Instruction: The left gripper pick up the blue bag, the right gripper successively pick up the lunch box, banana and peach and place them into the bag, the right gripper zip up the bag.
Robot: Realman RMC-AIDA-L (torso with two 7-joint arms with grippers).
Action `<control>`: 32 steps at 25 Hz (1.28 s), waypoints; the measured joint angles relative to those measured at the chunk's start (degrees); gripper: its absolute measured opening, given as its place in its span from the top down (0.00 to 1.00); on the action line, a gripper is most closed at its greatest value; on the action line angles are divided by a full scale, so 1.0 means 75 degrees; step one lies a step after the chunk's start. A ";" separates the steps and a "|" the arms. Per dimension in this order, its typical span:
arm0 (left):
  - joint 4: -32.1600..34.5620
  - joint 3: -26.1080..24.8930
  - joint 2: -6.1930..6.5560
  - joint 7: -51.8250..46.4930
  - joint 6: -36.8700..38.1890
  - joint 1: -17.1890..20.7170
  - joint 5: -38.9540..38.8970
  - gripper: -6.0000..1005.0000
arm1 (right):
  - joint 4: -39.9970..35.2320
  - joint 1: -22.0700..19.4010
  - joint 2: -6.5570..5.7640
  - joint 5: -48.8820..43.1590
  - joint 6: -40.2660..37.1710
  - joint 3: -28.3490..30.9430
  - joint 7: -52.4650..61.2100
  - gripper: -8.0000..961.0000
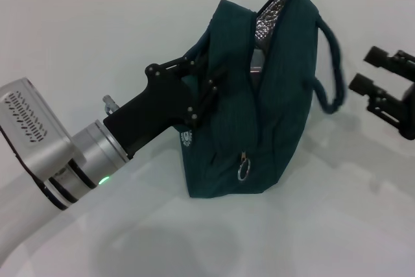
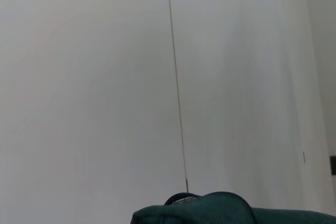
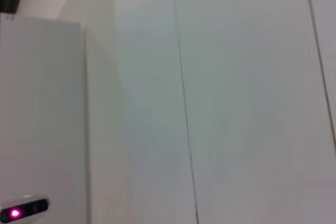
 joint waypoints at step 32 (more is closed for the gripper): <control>0.0070 0.0062 -0.0022 -0.0301 -0.0007 -0.0183 0.0024 0.75 | 0.1574 0.2315 0.0135 -0.2294 0.1584 -0.1637 0.1054 0.48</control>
